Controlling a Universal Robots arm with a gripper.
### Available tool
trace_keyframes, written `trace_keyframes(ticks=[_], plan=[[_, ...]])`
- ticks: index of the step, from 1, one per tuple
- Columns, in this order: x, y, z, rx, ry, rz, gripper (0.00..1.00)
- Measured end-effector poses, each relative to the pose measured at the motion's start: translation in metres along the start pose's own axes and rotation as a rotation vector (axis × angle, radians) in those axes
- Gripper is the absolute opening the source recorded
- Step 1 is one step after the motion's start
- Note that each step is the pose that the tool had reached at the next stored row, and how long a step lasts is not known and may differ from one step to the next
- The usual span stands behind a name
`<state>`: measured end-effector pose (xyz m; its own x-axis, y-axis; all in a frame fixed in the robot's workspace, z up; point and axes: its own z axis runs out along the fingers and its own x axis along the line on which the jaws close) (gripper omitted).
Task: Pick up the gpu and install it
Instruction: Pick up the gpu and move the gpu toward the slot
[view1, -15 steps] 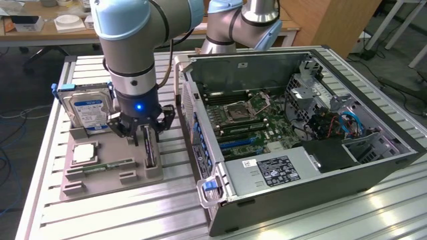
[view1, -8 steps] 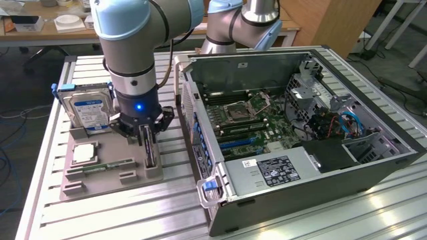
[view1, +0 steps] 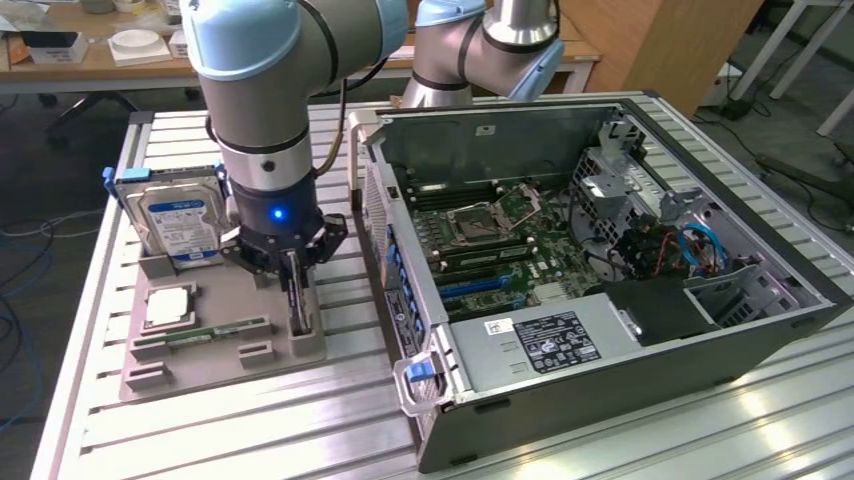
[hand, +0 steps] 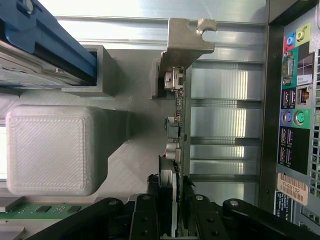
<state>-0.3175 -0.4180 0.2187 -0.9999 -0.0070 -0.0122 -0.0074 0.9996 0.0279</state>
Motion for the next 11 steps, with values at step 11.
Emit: trace_keyframes(ticks=[11], plan=[[0.0, 0.0, 0.0001, 0.0, 0.0001, 0.0, 0.27]])
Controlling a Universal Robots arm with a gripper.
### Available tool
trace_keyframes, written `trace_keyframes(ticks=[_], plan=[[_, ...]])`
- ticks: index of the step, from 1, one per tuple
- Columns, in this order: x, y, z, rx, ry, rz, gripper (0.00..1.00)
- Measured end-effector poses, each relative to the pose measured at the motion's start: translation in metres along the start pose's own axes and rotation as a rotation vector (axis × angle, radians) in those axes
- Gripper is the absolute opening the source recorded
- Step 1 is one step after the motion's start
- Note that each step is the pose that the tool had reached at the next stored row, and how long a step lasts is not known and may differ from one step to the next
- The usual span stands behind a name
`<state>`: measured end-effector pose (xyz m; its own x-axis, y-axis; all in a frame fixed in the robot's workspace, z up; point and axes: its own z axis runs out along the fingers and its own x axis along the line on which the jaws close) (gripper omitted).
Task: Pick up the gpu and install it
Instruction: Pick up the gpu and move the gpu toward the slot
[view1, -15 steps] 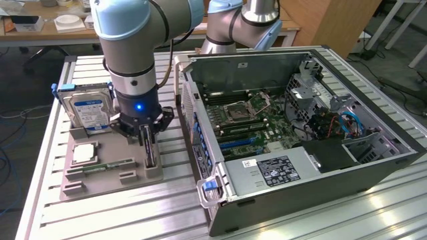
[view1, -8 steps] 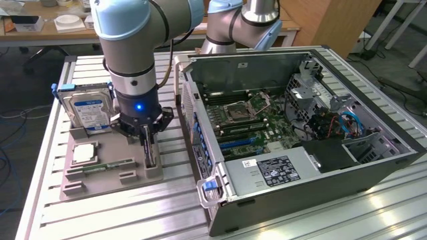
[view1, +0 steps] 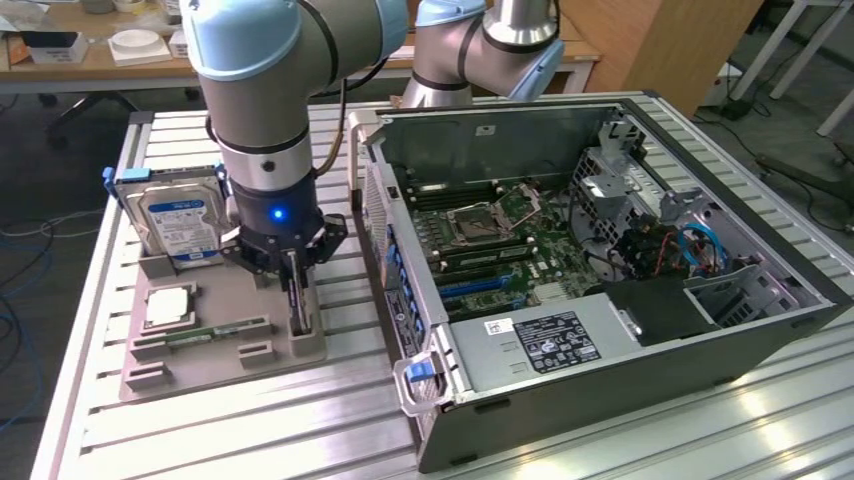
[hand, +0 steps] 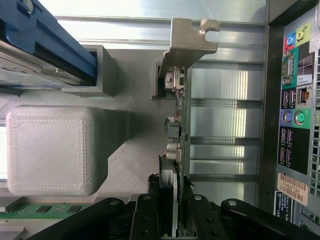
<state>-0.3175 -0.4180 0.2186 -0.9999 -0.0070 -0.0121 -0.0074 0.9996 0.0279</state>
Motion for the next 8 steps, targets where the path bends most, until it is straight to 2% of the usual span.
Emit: trace_keyframes(ticks=[8], plan=[[0.0, 0.0, 0.0, -0.0001, -0.0001, 0.0, 0.27]])
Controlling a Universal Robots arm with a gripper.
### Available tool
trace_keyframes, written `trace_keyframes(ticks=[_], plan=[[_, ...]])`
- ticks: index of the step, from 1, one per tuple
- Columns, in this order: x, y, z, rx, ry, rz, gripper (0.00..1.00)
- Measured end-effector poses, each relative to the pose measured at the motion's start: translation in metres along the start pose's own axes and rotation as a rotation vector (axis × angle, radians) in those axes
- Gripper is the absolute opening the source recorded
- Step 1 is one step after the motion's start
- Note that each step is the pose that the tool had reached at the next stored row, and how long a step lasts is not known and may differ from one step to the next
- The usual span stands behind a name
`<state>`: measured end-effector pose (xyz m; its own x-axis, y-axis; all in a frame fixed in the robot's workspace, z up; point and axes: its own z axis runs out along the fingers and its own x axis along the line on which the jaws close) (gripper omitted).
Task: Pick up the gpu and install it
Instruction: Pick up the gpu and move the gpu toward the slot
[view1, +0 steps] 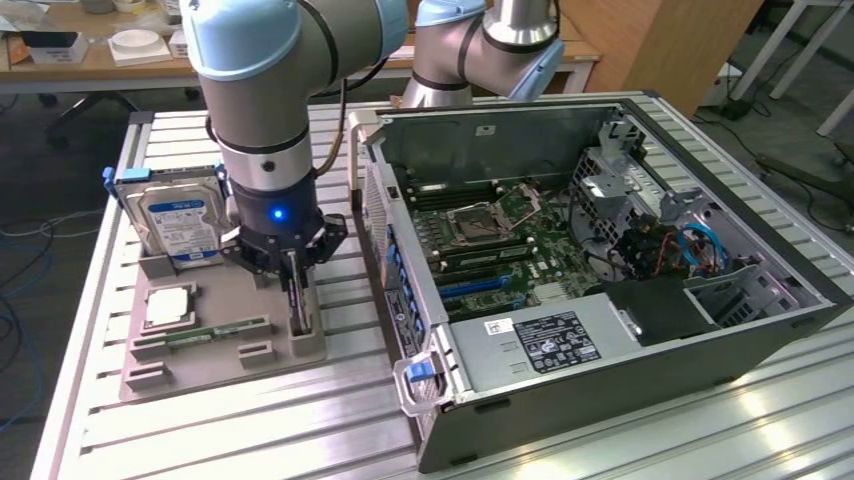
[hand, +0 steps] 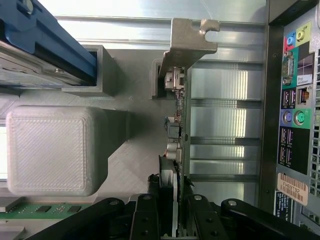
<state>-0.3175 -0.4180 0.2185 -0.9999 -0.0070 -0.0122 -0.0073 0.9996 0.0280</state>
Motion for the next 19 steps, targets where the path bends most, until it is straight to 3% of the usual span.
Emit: trace_keyframes(ticks=[8, 19], plan=[[0.0, 0.0001, -0.0022, -0.0002, -0.0002, 0.0, 0.27], [0.0, 0.0007, -0.025, -0.0005, 0.0, 0.0, 0.27]])
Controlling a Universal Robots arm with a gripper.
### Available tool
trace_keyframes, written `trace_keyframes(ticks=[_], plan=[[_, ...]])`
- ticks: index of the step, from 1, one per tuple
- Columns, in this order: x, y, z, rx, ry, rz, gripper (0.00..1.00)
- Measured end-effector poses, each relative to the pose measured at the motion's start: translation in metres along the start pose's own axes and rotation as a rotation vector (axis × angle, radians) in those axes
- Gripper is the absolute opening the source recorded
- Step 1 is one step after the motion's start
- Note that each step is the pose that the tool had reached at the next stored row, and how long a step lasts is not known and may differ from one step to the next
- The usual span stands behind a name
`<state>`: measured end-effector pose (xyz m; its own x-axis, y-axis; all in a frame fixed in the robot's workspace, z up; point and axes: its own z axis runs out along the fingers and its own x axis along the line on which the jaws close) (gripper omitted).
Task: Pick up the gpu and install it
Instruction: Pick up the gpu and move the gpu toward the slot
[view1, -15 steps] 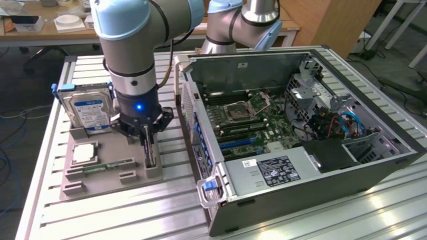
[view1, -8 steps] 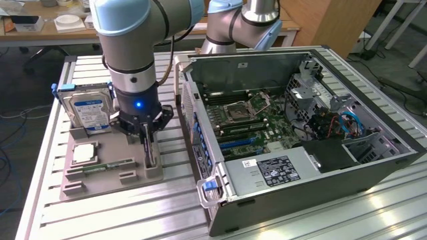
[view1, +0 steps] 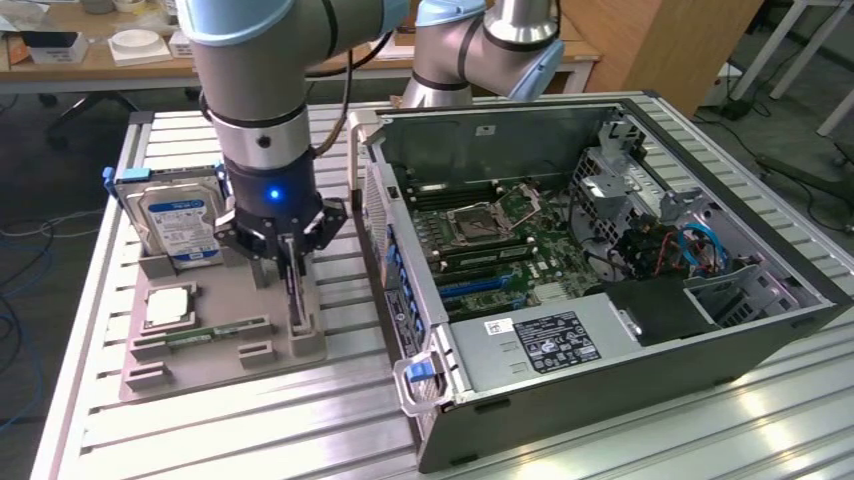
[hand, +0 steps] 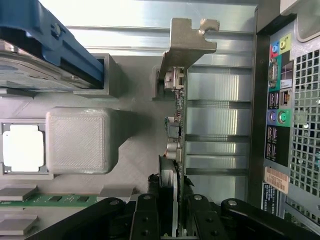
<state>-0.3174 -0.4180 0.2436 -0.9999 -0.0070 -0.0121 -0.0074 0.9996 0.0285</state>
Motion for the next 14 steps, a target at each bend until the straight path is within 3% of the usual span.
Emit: trace_keyframes(ticks=[14], plan=[[0.0, 0.0007, -0.0234, -0.0002, -0.0001, 0.0, 0.27]])
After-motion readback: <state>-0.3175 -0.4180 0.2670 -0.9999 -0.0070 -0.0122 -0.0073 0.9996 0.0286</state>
